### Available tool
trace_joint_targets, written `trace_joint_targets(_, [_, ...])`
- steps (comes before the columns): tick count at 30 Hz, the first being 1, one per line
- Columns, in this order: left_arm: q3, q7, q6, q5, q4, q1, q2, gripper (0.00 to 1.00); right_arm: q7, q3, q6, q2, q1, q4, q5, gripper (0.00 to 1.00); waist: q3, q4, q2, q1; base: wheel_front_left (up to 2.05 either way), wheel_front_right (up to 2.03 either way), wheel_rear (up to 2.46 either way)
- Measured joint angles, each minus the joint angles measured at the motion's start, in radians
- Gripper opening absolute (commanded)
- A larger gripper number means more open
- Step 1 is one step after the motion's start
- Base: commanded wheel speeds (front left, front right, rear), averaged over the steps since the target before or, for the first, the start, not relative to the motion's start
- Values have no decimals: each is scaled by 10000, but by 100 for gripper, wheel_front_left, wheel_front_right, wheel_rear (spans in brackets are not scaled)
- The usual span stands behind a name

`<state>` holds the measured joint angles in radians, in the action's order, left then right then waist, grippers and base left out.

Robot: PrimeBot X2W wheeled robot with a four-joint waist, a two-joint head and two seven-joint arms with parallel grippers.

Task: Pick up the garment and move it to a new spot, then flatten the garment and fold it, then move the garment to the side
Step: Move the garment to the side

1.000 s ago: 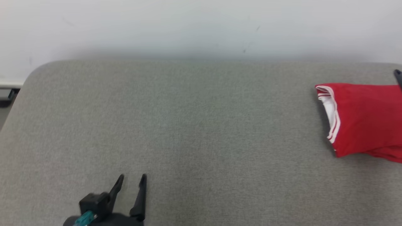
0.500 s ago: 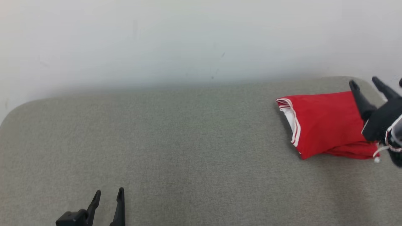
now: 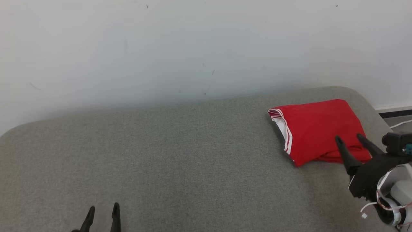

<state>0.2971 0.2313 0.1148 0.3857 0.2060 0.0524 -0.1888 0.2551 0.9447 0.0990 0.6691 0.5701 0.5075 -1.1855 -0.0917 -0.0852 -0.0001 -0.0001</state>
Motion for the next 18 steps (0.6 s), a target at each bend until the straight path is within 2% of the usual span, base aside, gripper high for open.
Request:
trace_joint_targets(5, [-282,42,84,-113,-242,423,-58,100,0,-500,178,165,-813,-1237,454,100,-17,13,0,0,0,0,0])
trace_joint_targets(11, [-644,58,88,-525,-514,619,-127,100,0,-1273,255,476,-1921,-2161,1147,100,-19,14,0,1,0,0,0])
trace_joint_targets(14, [-842,58,94,-686,-583,730,-71,100,0,-1615,255,468,-2567,-2458,1511,100,-6,23,1,1,0,0,0])
trace_joint_targets(18, [-1356,69,94,-940,-662,933,84,100,0,-2569,255,178,-3382,-2157,2004,100,27,16,0,1,0,0,0])
